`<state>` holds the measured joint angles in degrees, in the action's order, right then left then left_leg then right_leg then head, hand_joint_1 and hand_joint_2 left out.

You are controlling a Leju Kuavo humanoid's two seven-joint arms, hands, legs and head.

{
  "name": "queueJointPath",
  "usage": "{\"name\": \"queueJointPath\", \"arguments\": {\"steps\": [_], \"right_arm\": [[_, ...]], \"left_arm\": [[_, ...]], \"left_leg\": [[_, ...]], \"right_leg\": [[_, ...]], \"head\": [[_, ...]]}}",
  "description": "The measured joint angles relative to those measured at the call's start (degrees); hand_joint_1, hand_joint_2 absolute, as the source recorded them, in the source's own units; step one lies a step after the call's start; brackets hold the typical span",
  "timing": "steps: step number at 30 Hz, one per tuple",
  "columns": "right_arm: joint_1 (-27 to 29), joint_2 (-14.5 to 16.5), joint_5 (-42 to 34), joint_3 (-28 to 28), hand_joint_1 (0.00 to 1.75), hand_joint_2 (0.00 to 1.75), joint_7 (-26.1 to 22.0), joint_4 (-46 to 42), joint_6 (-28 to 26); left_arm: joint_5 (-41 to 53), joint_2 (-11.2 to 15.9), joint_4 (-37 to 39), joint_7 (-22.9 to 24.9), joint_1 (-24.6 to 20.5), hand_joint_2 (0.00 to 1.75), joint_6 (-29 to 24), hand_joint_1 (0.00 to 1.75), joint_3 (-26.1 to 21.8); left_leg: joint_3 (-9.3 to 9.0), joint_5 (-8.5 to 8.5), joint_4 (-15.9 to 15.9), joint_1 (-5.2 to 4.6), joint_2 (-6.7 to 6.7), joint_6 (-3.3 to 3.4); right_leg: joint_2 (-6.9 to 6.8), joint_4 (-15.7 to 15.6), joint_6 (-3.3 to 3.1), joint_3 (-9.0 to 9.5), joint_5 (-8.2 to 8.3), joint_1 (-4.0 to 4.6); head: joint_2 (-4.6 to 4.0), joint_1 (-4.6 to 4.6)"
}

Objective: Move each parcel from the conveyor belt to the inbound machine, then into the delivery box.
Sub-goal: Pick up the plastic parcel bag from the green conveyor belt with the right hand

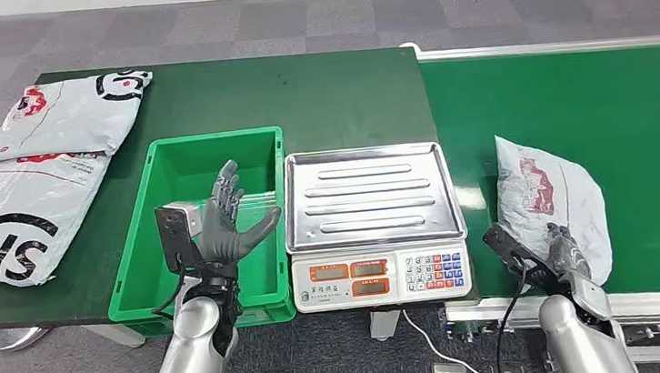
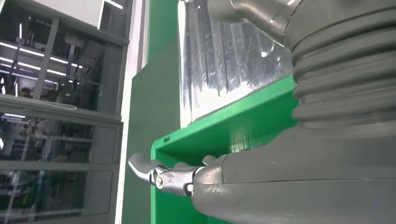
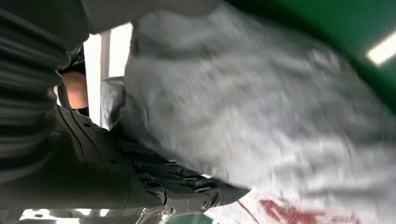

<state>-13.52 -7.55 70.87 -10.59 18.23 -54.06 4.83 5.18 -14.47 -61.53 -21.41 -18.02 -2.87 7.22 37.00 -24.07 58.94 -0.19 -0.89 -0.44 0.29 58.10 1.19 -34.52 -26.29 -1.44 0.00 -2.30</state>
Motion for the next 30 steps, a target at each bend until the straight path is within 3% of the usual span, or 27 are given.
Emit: {"name": "queueJointPath", "arguments": {"steps": [6,18,30], "right_arm": [[4.4,-0.1,-2.2,1.3,1.75,1.75,-2.8,-5.4,2.7],[9.5,-0.1,-2.5,2.7,1.75,1.75,-5.6,-14.5,3.0],[7.3,5.2,-12.9,2.5,1.75,1.75,-13.7,-30.0,-22.8]], "left_arm": [[0.6,-0.1,-1.2,0.2,0.8,1.75,0.4,0.00,-0.9],[1.9,-0.5,-4.1,0.9,2.6,1.75,0.9,0.00,-2.2],[4.0,-1.2,-8.1,1.6,4.9,1.75,0.8,0.00,-3.5]], "left_leg": [[-0.02,-0.05,0.0,0.01,0.02,-0.03],[0.01,-0.07,0.0,0.00,0.03,-0.01],[0.02,-0.06,0.0,0.01,0.02,-0.02]], "right_leg": [[0.00,0.0,-0.02,0.00,-0.06,0.01],[0.00,0.0,-0.01,0.01,-0.08,0.01],[0.00,0.0,-0.02,-0.02,-0.08,0.01]], "head": [[0.00,0.00],[0.00,0.00],[0.00,0.00]]}}
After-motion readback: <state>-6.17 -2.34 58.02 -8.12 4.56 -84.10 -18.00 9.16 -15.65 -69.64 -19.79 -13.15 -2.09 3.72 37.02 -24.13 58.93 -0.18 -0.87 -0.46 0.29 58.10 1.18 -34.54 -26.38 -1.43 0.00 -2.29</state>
